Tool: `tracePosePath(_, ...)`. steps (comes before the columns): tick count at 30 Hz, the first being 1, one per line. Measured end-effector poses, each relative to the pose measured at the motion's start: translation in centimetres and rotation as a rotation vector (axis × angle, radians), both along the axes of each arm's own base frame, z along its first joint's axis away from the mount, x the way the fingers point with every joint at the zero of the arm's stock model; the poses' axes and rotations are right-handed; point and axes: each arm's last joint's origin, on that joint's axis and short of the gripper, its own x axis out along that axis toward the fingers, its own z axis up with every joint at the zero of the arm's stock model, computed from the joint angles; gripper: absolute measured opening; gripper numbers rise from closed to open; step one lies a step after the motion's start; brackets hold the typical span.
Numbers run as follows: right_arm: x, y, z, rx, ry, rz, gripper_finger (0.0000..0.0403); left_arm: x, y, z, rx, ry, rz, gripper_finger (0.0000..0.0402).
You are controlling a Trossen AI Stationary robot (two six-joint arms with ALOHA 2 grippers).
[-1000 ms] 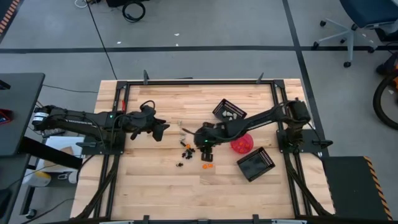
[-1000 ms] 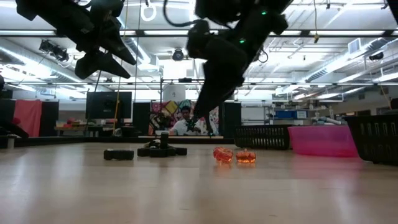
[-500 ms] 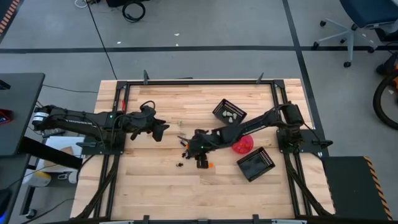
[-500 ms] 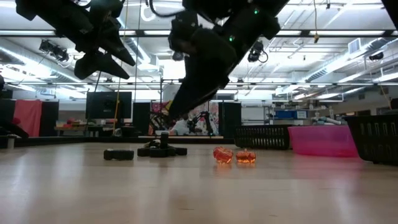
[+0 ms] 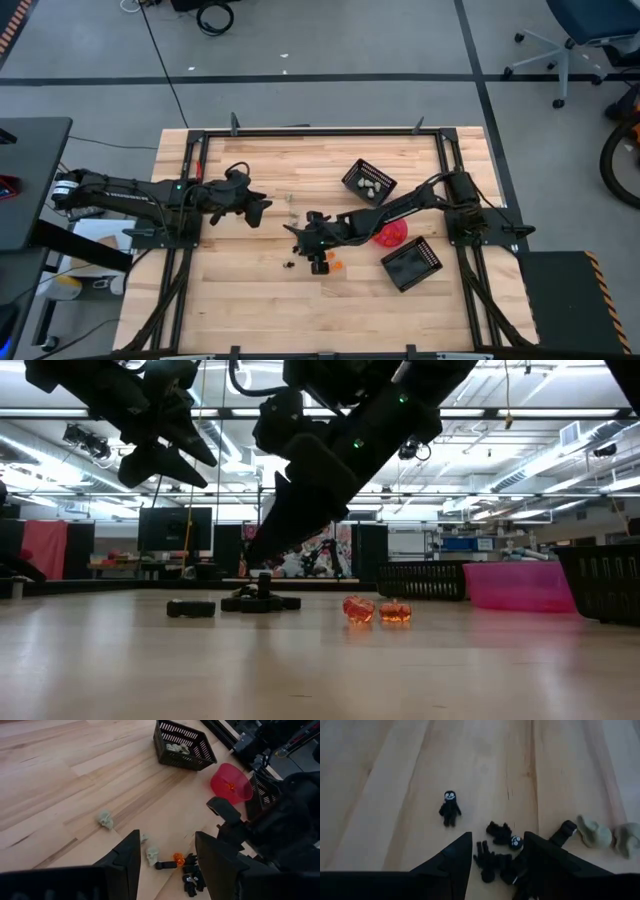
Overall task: Sort Halloween decoration
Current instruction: Put the black skeleton toy into the bottom black basket
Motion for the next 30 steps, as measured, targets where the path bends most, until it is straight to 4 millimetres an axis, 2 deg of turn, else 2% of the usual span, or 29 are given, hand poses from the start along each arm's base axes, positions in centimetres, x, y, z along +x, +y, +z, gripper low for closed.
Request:
tracePosePath(13,-0.1,0.2,-1.1,-0.06,0.028,0.015,0.018,0.0,-0.1,0.0,0.004,0.005,-0.006,0.0162)
tracePosePath(19,0.0,0.2,-1.7,-0.064,0.034,0.029,0.0168,0.0,-0.1,-0.1,0.004,0.008,-0.005,0.0162)
tracePosePath(24,0.0,0.0,-1.9,-0.063,0.045,0.027,0.0143,0.0,-0.1,0.0,0.006,0.008,-0.007,0.0162)
tracePosePath(30,0.0,-0.1,-2.4,-0.046,0.063,0.027,0.009,0.0,-0.1,-0.1,0.006,0.01,-0.007,0.0162)
